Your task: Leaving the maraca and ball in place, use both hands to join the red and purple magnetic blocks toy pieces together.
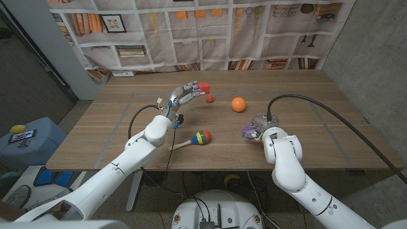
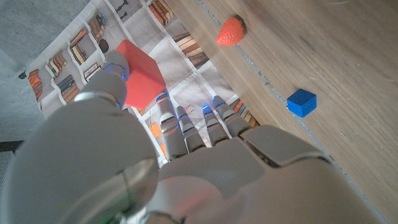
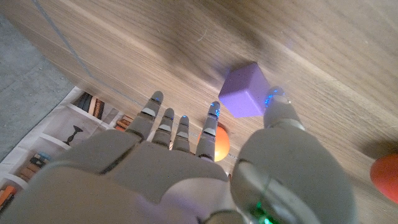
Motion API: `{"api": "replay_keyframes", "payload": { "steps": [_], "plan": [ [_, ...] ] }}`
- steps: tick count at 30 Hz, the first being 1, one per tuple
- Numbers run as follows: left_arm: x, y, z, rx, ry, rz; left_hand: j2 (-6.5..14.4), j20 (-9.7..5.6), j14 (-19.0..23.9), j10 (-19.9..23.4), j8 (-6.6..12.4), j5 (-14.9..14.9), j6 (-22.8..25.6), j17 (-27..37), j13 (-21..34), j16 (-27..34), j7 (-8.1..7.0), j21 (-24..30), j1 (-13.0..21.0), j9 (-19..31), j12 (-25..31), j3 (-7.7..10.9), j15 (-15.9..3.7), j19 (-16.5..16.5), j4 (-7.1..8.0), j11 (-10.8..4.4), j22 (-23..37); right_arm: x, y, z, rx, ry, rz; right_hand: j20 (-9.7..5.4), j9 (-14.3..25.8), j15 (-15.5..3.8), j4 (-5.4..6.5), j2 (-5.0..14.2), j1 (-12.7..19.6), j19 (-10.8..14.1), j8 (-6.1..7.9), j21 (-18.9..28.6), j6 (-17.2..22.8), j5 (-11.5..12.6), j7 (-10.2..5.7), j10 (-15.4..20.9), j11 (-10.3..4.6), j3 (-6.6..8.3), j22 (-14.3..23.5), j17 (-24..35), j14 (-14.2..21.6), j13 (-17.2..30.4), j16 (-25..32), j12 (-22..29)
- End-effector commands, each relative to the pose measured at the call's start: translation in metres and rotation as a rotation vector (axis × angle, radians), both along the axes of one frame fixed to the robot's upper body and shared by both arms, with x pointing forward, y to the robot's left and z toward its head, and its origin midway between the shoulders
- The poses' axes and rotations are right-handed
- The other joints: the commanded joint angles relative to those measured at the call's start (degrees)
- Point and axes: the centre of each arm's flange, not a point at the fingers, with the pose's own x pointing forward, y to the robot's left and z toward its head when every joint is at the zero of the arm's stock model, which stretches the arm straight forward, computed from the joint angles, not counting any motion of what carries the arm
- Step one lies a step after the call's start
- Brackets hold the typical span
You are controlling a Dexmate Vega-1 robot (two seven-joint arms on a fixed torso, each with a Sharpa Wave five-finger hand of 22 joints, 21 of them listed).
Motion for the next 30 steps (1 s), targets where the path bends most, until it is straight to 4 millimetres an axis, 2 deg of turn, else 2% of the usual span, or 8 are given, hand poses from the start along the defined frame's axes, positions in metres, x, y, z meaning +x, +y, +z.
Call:
{"api": "replay_keyframes", "payload": {
  "steps": [1,10,13,19,30],
  "plan": [
    [0.000,-0.002,0.000,0.002,0.004,0.008,1.17,0.16,0.44,0.17,0.35,0.16,7.18,0.11,0.12,-0.16,-0.61,0.14,0.71,0.17,-0.12,-0.12,-3.75,0.51,0.11,0.26,0.30,0.003,0.000,-0.005,0.025,-0.049,-0.007,-0.35,0.32,0.04,-0.17,-0.10,1.25,0.83,0.69,0.19,1.00,-0.22,-0.15,1.00,-0.15,0.45,0.22,0.21,0.69,0.16,0.45,0.46],
    [-0.001,-0.003,-0.001,0.002,0.006,0.007,1.34,0.26,0.41,0.09,0.22,0.17,7.26,0.10,0.12,-0.18,-0.62,0.13,0.79,0.20,-0.15,-0.26,-3.70,0.50,0.07,0.35,0.31,0.009,0.002,-0.009,0.031,-0.068,-0.003,-0.91,0.73,-0.81,-0.20,-0.29,3.34,2.09,2.91,0.22,4.51,-0.67,-0.28,2.34,-0.46,0.93,0.23,0.44,1.70,0.08,0.89,0.50],
    [-0.001,-0.003,-0.001,-0.001,0.009,0.009,1.38,0.25,0.43,0.12,0.24,0.18,7.43,0.10,0.12,-0.18,-0.61,0.13,0.82,0.22,-0.14,-0.30,-3.75,0.51,0.06,0.38,0.31,0.011,0.001,-0.009,0.031,-0.073,-0.004,-1.06,0.90,-1.27,-0.18,-0.41,4.35,2.53,4.11,0.17,6.59,-0.74,-1.06,3.14,-0.92,1.13,0.23,0.54,2.21,0.06,1.11,0.59],
    [0.000,-0.004,-0.002,-0.006,0.013,0.009,1.51,0.28,0.41,0.15,0.18,0.19,7.52,0.10,0.12,-0.19,-0.54,0.12,0.88,0.24,-0.12,-0.37,-3.73,0.49,0.05,0.27,0.31,0.013,0.000,-0.010,0.032,-0.083,-0.010,-1.26,0.84,-1.87,-0.22,-0.51,5.32,3.09,4.70,0.19,7.54,-0.71,-1.02,3.53,-1.05,1.33,0.23,0.64,2.61,0.03,1.29,0.54],
    [0.001,-0.005,-0.005,-0.005,0.024,0.007,1.69,0.29,0.47,0.23,0.05,0.20,7.61,0.10,0.12,-0.16,-0.52,0.11,0.95,0.28,-0.09,-0.54,-3.62,0.49,0.04,0.17,0.31,0.014,-0.002,-0.010,0.063,-0.124,0.006,-2.33,0.28,-2.78,0.28,-0.57,7.40,5.58,8.30,0.36,14.97,-0.54,-2.14,6.26,-1.67,1.54,0.25,1.40,4.49,-0.05,2.36,0.81]
  ]
}}
